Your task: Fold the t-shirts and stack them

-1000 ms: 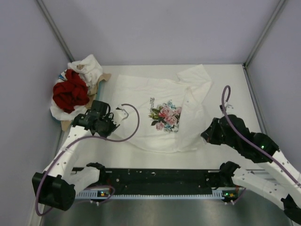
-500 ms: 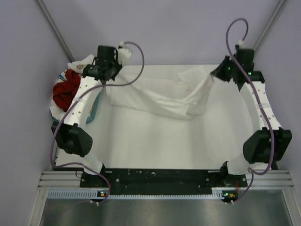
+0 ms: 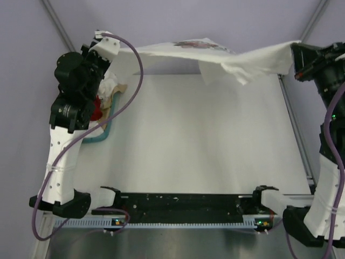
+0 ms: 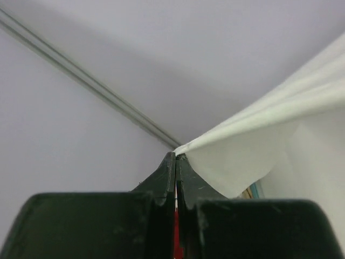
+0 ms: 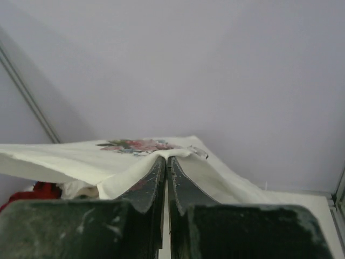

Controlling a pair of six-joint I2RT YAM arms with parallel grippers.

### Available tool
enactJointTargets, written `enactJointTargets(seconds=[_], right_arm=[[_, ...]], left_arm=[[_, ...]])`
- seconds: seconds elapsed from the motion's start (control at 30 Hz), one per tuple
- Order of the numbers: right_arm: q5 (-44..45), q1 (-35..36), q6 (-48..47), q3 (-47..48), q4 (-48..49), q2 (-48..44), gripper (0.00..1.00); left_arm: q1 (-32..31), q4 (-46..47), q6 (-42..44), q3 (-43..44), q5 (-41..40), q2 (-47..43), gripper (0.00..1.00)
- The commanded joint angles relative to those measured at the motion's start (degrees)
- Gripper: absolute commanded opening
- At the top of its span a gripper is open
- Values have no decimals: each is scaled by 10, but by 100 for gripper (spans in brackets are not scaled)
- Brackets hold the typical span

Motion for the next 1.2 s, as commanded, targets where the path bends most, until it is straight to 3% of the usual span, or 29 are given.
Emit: enactJointTargets(seconds=[0.0,0.2,0.4,0.53,0.63,0.77,1.0,1.17], right_arm=[[-50,-4,-36,-159,-87,-49,0],[-139,17,-52,-362,-239,-186,0],[-189,17,2,-559,-365,-328,0],[-169,17,14,-622,-444,-369,0],[-152,17,13,-656,-449,-373,0],[-168,17,43,-719,-373,-371,0],[-126,17,145,-785,-119,-336,0],[-22,17,213,-817,29,-322,0]], left_arm=[[-1,-81,31,-88,11,-31,0],[-1,-256,42,-244,32,-110,0],[-1,-329,35,-482,125,-189,0],[-1,-351,19,-580,140,-242,0],[0,-348,11,-630,130,-271,0],[-1,-324,-8,-659,125,-284,0],[0,-197,-22,-695,78,-239,0],[-1,-87,-37,-694,6,-176,0]])
